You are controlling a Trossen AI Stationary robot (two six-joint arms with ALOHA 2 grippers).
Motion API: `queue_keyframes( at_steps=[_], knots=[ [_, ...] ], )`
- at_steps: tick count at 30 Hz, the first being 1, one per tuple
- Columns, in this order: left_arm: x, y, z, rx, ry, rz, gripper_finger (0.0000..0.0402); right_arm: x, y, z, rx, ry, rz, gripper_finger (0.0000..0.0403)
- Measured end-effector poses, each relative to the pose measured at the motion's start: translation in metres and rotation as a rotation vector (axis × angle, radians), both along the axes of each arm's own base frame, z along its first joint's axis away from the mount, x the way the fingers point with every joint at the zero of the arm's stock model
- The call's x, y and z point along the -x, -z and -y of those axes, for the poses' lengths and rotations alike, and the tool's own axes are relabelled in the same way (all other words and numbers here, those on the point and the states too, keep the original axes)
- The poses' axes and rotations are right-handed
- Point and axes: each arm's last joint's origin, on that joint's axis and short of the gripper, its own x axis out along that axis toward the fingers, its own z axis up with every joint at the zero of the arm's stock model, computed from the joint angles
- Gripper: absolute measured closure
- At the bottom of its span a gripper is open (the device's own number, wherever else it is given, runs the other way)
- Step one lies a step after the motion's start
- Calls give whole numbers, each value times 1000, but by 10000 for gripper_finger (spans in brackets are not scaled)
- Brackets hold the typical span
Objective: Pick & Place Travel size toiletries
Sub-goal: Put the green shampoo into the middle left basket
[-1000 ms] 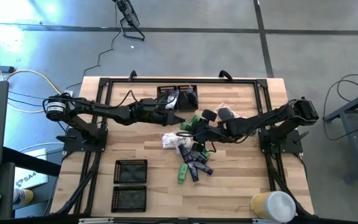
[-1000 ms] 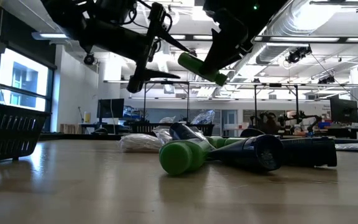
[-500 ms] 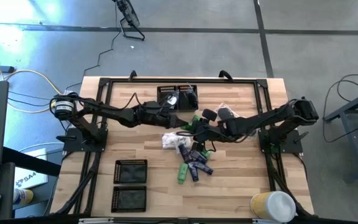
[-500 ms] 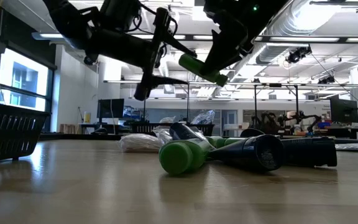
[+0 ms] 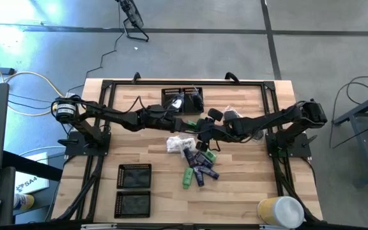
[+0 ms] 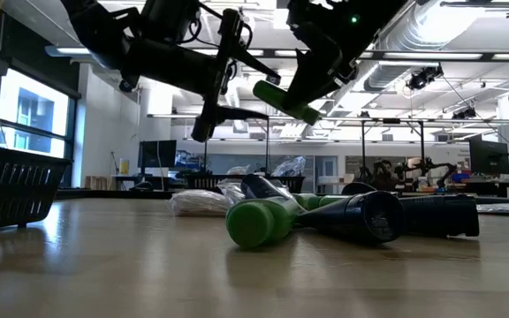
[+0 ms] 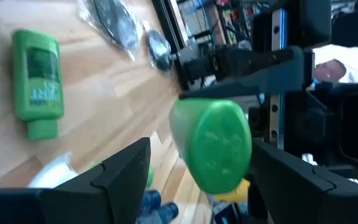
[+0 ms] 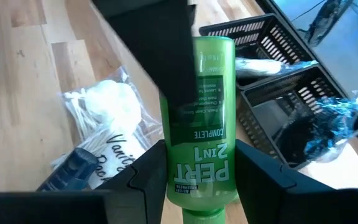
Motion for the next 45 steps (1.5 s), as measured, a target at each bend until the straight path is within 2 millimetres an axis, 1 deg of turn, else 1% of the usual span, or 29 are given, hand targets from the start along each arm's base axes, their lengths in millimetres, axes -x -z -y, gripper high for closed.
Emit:
queue_keyframes(
  at_steps=[10, 13, 16, 19, 20, 24, 29, 31, 40, 42, 45],
  knots=[
    [0, 1, -2, -37, -53, -10, 135, -4, -3, 0, -23, -16, 48, 253],
    [0, 1, -3, -67, -76, -13, 135, -11, 3, -1, -15, -4, 72, 251],
    [0, 1, -3, -74, -83, -16, 135, -20, 14, -1, -14, -2, 76, 250],
    [1, 2, -3, -85, -77, -26, 135, -24, 27, -1, 8, 17, 36, 249],
    [1, 2, -3, -94, -70, -31, 135, -25, 28, -1, 7, 18, 40, 249],
    [1, 4, -2, -102, -55, -52, 135, -25, 26, -1, 7, 21, 55, 248],
    [2, 9, -2, -122, -40, -106, 135, -22, 15, -1, 7, 22, 81, 249],
    [2, 9, -1, -119, -32, -105, 135, -19, 17, 0, 16, 25, 57, 251],
    [2, 8, -2, -109, -33, -90, 136, -19, 17, 0, 10, 19, 50, 248],
    [2, 7, -2, -110, -34, -86, 144, -19, 17, 0, 10, 19, 51, 251],
    [2, 8, -2, -109, -34, -87, 168, -19, 17, 0, 10, 19, 51, 250]
  ],
)
